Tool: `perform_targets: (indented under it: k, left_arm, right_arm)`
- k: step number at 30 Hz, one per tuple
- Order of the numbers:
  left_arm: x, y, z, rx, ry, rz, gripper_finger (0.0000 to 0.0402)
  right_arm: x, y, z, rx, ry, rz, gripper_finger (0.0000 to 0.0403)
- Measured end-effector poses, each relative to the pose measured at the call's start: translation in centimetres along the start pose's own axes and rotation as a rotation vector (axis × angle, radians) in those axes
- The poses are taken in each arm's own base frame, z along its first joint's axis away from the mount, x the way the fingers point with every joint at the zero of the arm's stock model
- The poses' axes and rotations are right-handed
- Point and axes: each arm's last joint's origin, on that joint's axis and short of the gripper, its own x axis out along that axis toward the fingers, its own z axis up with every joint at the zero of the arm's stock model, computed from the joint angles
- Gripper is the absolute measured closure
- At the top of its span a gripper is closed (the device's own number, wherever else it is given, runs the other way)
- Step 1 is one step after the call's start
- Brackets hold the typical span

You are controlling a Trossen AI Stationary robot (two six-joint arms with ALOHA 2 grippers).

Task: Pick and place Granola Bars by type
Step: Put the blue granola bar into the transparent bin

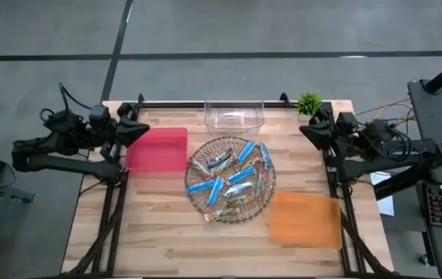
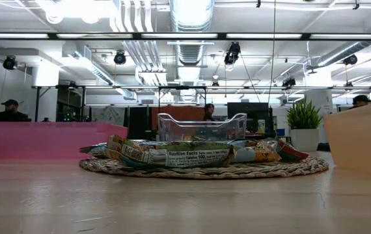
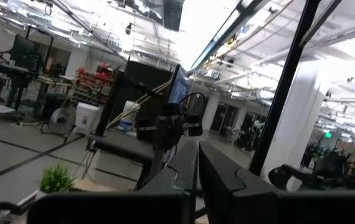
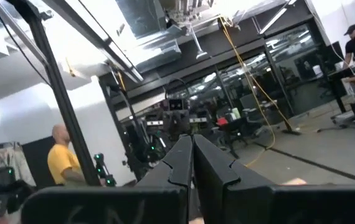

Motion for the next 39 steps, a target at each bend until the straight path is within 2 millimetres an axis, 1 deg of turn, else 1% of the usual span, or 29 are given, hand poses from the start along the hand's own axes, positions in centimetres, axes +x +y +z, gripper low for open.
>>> perform_targets:
  k: [6, 10, 13, 16, 25, 29, 32, 36, 39]
  left_arm:
    - [0.6, -0.6, 1.5, 0.007, -0.018, -0.042, 0.0401]
    - [1.0, -0.8, 1.8, 0.002, 0.013, -0.046, 0.0401]
    - [1.6, -0.7, 1.7, 0.002, 0.050, -0.032, 0.0401]
    - [2.3, -0.7, 1.4, 0.007, 0.090, -0.019, 0.0401]
    - [4.2, -0.7, 1.4, 0.017, 0.245, 0.031, 0.0401]
    - [5.1, -0.8, 1.3, 0.049, 0.364, 0.063, 0.0401]
    - [5.4, -1.0, 2.2, 0.067, 0.393, 0.068, 0.0401]
    - [5.8, -1.1, 2.4, 0.090, 0.448, 0.080, 0.0401]
    - [6.1, -1.0, 2.0, 0.095, 0.472, 0.085, 0.0401]
  right_arm:
    - [3.5, 1.7, 3.0, 0.011, -0.037, 0.016, 0.0394]
    - [5.2, 2.6, 4.1, 0.009, -0.022, 0.064, 0.0394]
    - [6.3, 3.1, 4.7, 0.007, -0.009, 0.073, 0.0394]
    - [7.2, 3.2, 4.6, -0.001, 0.067, 0.042, 0.0394]
    - [9.0, 3.2, 3.9, -0.035, 0.433, -0.111, 0.0394]
    - [9.4, 3.3, 3.9, -0.053, 0.530, -0.150, 0.0394]
    - [9.6, 3.3, 3.9, -0.067, 0.590, -0.173, 0.0394]
    - [9.4, 3.2, 3.8, -0.074, 0.652, -0.198, 0.0394]
    - [9.3, 3.1, 3.5, -0.068, 0.684, -0.216, 0.0394]
